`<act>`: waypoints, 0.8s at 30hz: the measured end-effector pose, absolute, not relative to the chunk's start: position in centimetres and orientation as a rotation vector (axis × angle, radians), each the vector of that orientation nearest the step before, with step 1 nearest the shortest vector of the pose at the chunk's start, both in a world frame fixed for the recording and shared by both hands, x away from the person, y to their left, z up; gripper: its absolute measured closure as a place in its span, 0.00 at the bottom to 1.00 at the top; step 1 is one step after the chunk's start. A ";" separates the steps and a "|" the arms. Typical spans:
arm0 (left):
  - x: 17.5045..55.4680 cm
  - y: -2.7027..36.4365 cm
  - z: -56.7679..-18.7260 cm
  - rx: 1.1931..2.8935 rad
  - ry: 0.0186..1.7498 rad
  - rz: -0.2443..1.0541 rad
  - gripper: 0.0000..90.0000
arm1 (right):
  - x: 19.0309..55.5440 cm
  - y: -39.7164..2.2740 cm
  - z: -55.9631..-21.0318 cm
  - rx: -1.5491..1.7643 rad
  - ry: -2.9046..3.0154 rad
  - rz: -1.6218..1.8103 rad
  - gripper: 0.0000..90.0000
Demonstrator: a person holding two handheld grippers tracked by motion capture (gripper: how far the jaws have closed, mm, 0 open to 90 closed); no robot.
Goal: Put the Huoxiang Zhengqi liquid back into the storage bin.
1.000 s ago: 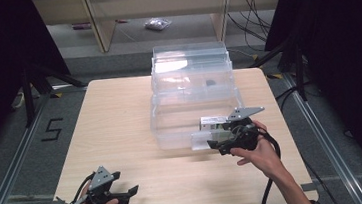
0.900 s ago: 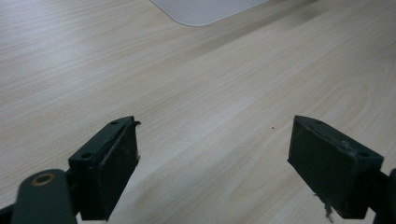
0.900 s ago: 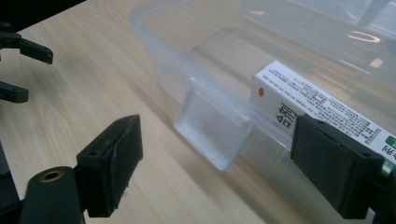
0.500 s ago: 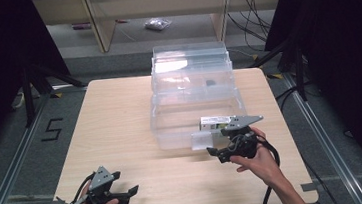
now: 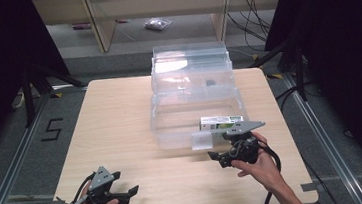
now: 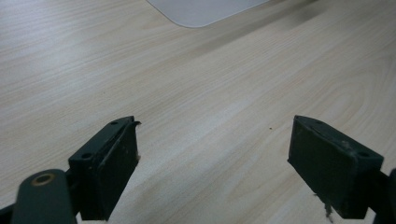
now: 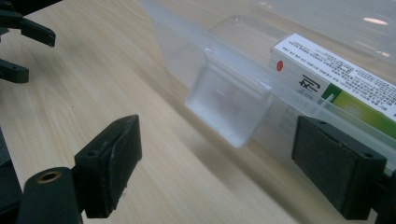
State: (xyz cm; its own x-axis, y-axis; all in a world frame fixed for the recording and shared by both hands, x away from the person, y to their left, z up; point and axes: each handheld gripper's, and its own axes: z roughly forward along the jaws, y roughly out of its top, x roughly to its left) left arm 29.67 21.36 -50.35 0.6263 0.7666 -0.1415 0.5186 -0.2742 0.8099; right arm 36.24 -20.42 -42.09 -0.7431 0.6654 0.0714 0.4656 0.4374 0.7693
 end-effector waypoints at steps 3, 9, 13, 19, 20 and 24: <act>29.6 21.4 -50.3 1.951 1.018 0.352 0.17 | 36.1 -20.4 -42.3 0.988 2.458 1.199 0.19; 29.6 21.3 -50.3 1.948 1.017 0.347 0.17 | 35.6 -20.6 -42.9 1.039 2.466 1.191 0.19; 29.6 21.4 -50.3 1.948 1.018 0.353 0.17 | 35.5 -21.0 -43.4 1.021 2.464 1.181 0.19; 29.6 21.3 -50.3 1.948 1.017 0.348 0.17 | 35.2 -21.4 -44.2 1.046 2.465 1.161 0.19; 29.6 21.3 -50.3 1.949 1.016 0.348 0.17 | 35.2 -21.4 -44.3 1.039 2.477 1.161 0.19; 29.6 21.4 -50.3 1.950 1.016 0.351 0.17 | 35.0 -21.5 -44.6 1.034 2.478 1.152 0.19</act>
